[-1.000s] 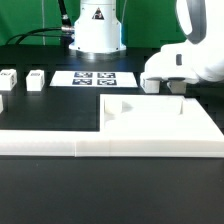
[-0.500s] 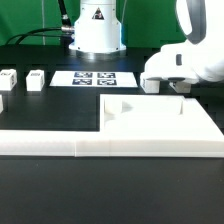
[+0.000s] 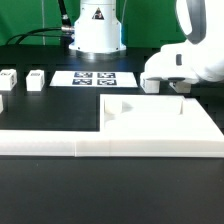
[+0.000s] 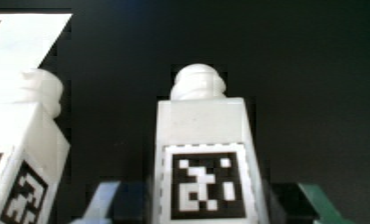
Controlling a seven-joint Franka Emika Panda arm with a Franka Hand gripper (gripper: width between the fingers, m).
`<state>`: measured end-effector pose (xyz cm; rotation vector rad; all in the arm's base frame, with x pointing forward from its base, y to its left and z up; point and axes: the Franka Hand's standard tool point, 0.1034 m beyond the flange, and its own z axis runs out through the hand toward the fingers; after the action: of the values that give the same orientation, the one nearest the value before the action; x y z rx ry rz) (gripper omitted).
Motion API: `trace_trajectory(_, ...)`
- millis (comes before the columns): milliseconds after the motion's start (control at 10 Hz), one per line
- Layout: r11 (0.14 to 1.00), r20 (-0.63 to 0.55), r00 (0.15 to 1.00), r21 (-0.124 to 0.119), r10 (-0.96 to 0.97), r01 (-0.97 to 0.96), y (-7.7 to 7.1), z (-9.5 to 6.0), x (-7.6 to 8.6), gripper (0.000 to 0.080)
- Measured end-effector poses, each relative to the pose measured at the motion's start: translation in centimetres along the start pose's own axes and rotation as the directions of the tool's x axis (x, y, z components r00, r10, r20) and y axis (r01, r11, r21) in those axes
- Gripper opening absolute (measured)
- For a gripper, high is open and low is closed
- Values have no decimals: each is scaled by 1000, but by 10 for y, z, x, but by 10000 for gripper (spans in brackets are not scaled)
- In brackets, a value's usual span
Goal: Assemble square table
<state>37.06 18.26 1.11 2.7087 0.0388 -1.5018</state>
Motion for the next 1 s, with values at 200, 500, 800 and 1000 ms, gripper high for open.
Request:
trace_trajectory(200, 1000, 8, 1000, 4, -25, 25, 10, -24, -11, 288)
trace_trajectory(500, 998, -49, 997, 32, -54, 56, 43, -84, -41, 290)
trace_trajectory(800, 998, -249, 968, 36, -39, 50, 58, -118, -64, 290)
trace_trajectory(1000, 998, -341, 939, 38, -33, 49, 57, -112, -60, 290)
